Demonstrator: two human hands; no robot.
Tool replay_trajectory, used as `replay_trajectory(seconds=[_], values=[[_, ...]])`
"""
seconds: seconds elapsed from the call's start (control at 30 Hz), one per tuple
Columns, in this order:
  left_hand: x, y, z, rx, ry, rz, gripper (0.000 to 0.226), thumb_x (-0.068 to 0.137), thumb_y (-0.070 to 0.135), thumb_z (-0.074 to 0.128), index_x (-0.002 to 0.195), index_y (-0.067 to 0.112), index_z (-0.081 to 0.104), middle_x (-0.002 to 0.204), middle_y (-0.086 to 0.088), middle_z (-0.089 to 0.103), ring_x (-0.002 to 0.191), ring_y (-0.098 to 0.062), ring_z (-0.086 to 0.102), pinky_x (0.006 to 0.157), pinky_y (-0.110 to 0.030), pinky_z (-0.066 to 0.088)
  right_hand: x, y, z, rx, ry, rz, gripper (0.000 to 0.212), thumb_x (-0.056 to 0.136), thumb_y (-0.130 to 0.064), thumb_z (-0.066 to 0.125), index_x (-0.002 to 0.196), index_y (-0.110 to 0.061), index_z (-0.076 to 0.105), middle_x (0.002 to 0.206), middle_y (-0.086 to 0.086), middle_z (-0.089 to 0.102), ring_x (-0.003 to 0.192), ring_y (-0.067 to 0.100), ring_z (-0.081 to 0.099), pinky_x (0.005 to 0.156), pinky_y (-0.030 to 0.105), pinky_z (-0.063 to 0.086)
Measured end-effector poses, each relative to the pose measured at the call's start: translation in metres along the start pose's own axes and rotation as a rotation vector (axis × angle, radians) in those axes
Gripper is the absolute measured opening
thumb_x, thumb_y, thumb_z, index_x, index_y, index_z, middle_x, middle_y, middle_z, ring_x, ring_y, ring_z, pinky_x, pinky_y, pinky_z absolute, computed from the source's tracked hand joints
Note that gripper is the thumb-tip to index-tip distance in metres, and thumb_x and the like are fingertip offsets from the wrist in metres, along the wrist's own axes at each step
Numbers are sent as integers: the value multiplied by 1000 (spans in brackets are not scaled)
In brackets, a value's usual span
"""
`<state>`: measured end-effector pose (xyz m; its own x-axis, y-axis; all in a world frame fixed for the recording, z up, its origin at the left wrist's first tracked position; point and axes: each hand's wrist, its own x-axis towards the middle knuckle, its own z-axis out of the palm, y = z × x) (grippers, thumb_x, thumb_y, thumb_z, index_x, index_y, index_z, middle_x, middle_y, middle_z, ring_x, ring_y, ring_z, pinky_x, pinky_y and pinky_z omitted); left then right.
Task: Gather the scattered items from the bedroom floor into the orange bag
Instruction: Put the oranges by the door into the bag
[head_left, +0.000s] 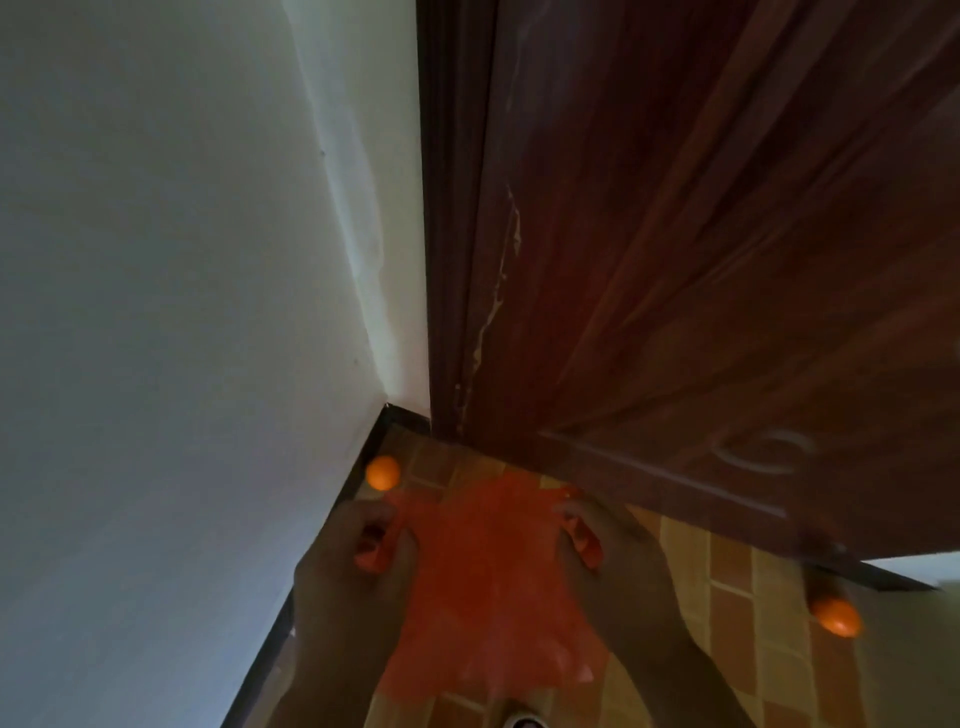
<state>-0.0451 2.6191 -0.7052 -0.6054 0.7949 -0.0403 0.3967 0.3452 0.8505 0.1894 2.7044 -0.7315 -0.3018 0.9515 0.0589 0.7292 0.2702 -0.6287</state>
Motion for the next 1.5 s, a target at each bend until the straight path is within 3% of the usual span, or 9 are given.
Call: replay_trajectory(seconds=[0.27, 0.47, 0.67, 0.77, 0.9, 1.03, 1.17, 1.27, 1.5], values=[[25, -45, 48, -107, 59, -32, 20, 87, 19, 76, 85, 36, 67, 81, 22, 68, 75, -1, 65, 63, -32, 53, 17, 52, 37, 8, 96, 15, 30, 86, -18, 74, 110, -34, 69, 89, -19, 58, 79, -1, 58, 69, 4, 38], [37, -114, 81, -23, -77, -12, 24, 89, 41, 64, 109, 46, 54, 75, 13, 67, 60, -8, 63, 55, -35, 54, 27, 108, 77, -121, 8, -33, 47, 84, -13, 75, 125, -33, 64, 114, -27, 53, 96, -5, 59, 80, 14, 45], [52, -161, 96, 88, -196, 91, 46, 100, 41, 52, 145, 50, 45, 118, 15, 58, 100, -2, 60, 87, -24, 48, 20, 134, 125, -224, -40, 65, 72, 86, -29, 72, 152, -27, 43, 153, -3, 40, 135, 16, 48, 101, 24, 41], [54, -184, 92, 288, -231, 148, 37, 102, 38, 49, 133, 59, 52, 123, 4, 58, 97, -18, 64, 85, -45, 57, 17, 146, 139, -323, -112, 90, 74, 88, -51, 53, 157, -28, 37, 159, 0, 37, 146, 24, 38, 117, 39, 36], [56, -199, 93, 336, -277, 116, 34, 96, 9, 55, 102, 40, 69, 102, -1, 62, 66, -5, 48, 56, -21, 36, 16, 155, 164, -397, -177, 40, 72, 88, -59, 37, 155, -31, 41, 158, -5, 42, 150, 25, 31, 118, 54, 30], [48, -208, 98, 221, -301, -8, 37, 94, -1, 52, 71, 27, 41, 65, 4, 44, 51, -6, 38, 47, -20, 26, 11, 161, 194, -403, -288, -32, 67, 93, -53, 26, 154, -31, 44, 158, -4, 45, 149, 22, 36, 119, 47, 28], [47, -215, 112, 310, -192, 252, 3, 90, 23, 62, 92, 21, 62, 96, 5, 50, 79, -15, 45, 70, -30, 37, 0, 162, 215, -380, -305, -51, 65, 98, -50, 23, 154, -26, 44, 159, 0, 45, 149, 22, 38, 121, 47, 30], [47, -217, 127, 397, -269, 415, 42, 92, 47, 54, 132, 35, 61, 137, 3, 49, 120, -18, 46, 91, -35, 43, -7, 162, 222, -372, -328, -34, 71, 97, -53, 14, 156, -25, 41, 162, -2, 40, 152, 19, 32, 124, 43, 23], [40, -243, 172, 530, -771, 283, 60, 74, 76, 44, 110, 35, 68, 130, 10, 58, 116, -16, 57, 97, -38, 51, -24, 174, 234, -351, -290, -22, 57, 104, -45, 22, 151, -29, 50, 154, -5, 51, 143, 17, 44, 117, 38, 32]])
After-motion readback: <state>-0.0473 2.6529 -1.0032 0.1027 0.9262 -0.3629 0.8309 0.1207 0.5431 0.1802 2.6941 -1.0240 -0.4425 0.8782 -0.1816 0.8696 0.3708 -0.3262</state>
